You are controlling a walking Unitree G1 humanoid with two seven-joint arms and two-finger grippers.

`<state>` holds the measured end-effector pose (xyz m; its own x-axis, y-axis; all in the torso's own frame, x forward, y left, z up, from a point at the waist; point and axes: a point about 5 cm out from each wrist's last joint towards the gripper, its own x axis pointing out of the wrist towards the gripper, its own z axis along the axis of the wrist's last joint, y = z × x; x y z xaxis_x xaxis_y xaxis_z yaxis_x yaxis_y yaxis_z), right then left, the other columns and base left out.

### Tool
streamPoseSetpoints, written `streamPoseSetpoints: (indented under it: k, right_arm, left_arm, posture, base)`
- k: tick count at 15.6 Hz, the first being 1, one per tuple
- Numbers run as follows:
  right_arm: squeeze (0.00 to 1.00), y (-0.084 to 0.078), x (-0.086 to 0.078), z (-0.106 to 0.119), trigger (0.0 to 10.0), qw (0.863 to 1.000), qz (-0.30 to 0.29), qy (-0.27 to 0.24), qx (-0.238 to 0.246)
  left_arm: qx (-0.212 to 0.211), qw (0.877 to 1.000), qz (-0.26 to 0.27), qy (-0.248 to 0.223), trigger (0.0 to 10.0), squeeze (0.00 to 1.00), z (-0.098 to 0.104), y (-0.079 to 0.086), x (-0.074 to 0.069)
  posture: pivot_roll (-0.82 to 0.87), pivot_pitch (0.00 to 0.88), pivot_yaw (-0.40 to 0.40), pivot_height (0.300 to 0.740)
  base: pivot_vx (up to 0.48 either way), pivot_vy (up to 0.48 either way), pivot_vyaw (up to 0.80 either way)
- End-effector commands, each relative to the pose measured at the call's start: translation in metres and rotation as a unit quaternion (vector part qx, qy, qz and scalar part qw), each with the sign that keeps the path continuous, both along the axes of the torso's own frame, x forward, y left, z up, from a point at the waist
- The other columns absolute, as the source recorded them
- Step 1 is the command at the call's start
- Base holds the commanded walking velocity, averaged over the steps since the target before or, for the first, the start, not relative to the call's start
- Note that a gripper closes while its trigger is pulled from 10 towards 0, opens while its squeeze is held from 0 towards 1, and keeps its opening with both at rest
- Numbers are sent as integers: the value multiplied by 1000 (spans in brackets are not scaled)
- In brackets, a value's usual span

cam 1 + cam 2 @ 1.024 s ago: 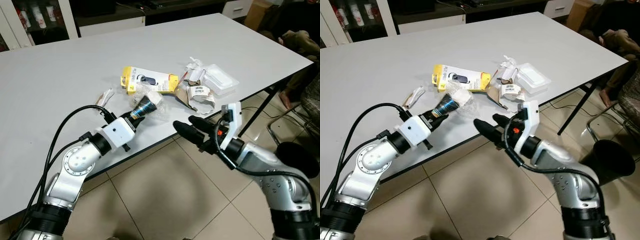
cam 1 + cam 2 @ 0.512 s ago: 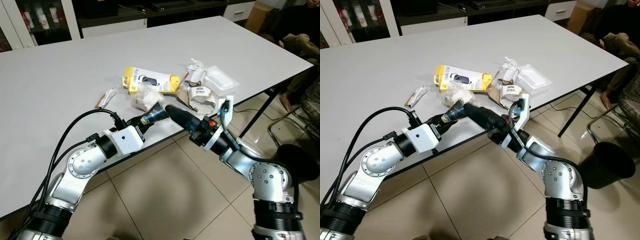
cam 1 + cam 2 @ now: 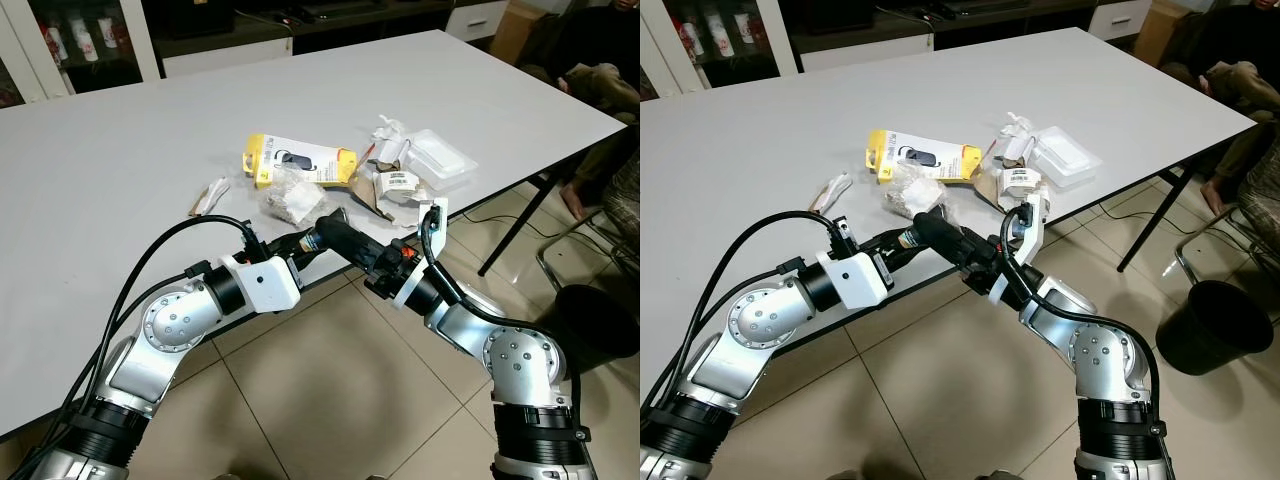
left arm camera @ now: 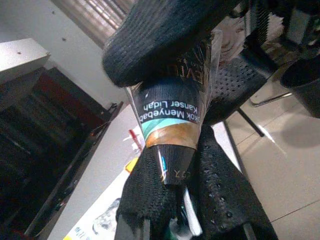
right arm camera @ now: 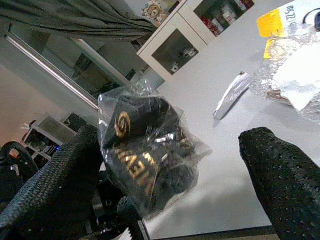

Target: Picking trash to rubbish bin

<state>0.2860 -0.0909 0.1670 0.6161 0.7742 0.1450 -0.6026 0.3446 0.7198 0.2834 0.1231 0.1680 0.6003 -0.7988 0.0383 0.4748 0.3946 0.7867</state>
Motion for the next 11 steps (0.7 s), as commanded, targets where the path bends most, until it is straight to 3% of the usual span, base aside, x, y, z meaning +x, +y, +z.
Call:
streamPoseSetpoints:
  k: [1, 6, 7, 8, 11]
  right_arm:
    - [0, -1, -2, -3, 10000, 1000, -7, 8, -6]
    - [0, 0, -1, -2, 10000, 1000, -6, 8, 1]
    - [0, 0, -1, -2, 4000, 1000, -5, 9, 4]
    - [0, 1, -1, -1, 392, 1000, -4, 9, 8]
    - [0, 2, -2, 0, 0, 1000, 4, 6, 16]
  left_arm:
    - [7, 1000, -20, -8, 0, 0, 3, -4, -3]
    - [11, 1000, -27, -9, 0, 0, 2, -5, -6]
    - [11, 1000, -28, -10, 0, 0, 2, -5, -6]
    - [11, 1000, -27, -10, 0, 0, 2, -5, -6]
    - [14, 1000, -25, -10, 0, 0, 2, -4, -5]
  posture:
    - [32, 67, -40, 740]
    - [34, 67, -47, 740]
    - [35, 67, -48, 740]
    - [36, 67, -49, 740]
    - [35, 66, -49, 740]
  base:
    - [0, 0, 0]
    - [0, 0, 0]
    - [0, 0, 0]
    - [0, 0, 0]
    - [0, 0, 0]
